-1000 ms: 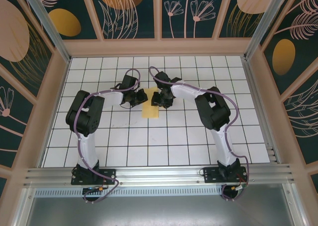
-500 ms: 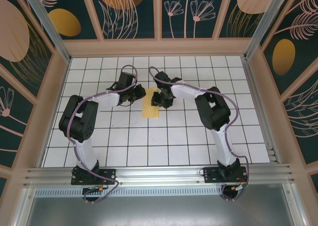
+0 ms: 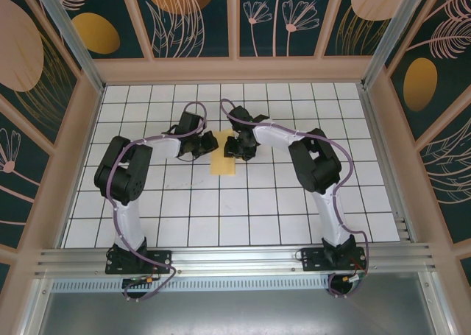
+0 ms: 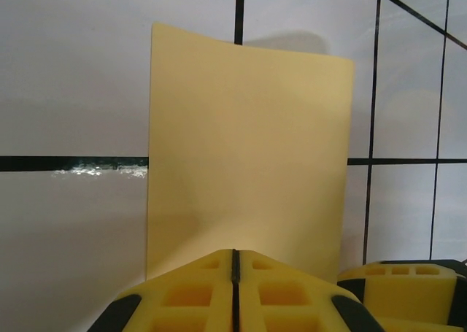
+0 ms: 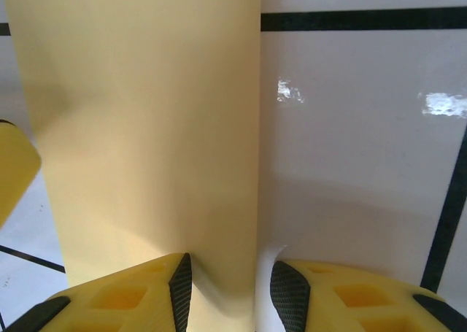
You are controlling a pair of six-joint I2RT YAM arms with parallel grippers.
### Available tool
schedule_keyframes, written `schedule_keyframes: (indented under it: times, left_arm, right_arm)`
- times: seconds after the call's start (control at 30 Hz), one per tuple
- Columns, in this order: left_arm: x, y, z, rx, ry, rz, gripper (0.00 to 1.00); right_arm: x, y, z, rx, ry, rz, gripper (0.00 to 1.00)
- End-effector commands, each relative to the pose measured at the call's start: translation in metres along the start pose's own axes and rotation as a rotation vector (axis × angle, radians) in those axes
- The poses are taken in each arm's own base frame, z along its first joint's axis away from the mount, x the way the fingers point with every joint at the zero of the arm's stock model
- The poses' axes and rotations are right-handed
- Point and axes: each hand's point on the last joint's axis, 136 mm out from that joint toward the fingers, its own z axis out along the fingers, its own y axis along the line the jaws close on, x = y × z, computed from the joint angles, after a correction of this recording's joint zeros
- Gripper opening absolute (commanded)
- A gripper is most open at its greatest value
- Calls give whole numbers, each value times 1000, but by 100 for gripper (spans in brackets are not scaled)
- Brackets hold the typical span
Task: Fold a paper plane with a square sheet of paper (pick it up from the middle)
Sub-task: Hold the square sheet of paper at the center of the table.
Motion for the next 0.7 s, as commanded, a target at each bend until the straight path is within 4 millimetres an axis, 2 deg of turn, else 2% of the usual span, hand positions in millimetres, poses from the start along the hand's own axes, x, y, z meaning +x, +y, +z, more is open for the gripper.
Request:
schedule_keyframes:
  times: [0.0, 0.43, 0.67]
  left_arm:
    - [3, 1, 6, -2, 32, 19, 10]
    - [13, 13, 14, -41, 71, 14, 10]
    - [30, 39, 22, -131, 128, -2, 8]
  right_arm:
    - [40, -81, 74, 239, 119, 22, 43]
    - [42, -83, 77, 242, 128, 38, 43]
    - [34, -70, 66, 198, 106, 40, 43]
